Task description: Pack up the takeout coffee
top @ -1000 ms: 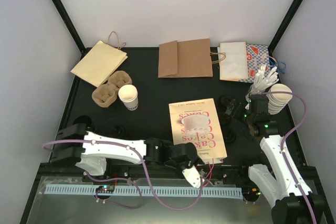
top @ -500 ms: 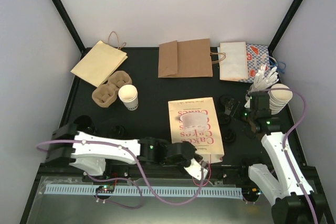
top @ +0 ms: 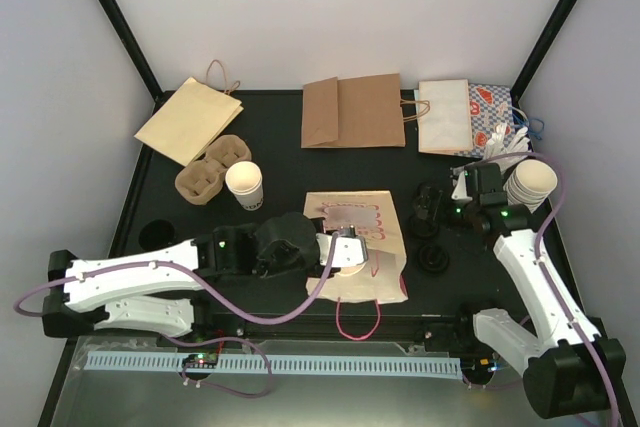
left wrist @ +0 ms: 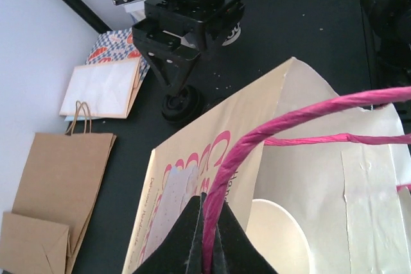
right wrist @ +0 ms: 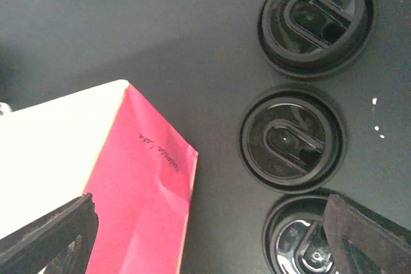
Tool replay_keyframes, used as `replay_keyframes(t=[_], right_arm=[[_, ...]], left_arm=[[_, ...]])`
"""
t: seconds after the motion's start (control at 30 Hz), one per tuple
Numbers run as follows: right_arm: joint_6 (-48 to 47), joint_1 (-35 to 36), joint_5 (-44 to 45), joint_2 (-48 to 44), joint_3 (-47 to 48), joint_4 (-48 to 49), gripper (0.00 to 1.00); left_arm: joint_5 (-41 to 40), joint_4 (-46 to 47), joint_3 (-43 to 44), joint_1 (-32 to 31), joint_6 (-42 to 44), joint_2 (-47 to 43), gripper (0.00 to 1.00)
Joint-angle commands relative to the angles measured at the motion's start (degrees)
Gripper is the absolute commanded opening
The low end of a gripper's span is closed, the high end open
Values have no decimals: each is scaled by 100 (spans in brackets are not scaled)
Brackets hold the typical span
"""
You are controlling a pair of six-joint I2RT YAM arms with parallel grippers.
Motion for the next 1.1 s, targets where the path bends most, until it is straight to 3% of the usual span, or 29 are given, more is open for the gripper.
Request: replay_keyframes(t=[0.0,0.13,0.3,0.47,0.6,0.9,1.07], right_arm=[[353,362,728,131,94,-432,98],[721,888,929,-71,-61,-477,97],[1034,1595,1431,-1053,234,-609,93],[626,1991,1080,-1564,637,-569,76],[345,2439,606,-1627,987,-530,62],[468,3877,540,-1837,1313,-516,51],[907,5212,1203,-1591,1067,37,48]], left_arm=[[216,-334,122,136,-328,-264,2],[332,-206,-108,176,-397,-429,2],[63,-237,-158,306,-924,-329,2],[94,-278,25,724,-1570,-303,2],[401,-131,101,1190,-1872,-349,2],[837,0,356,1568,-2493,-133,2],[1078,-54,512,1653,-2883,26,2]])
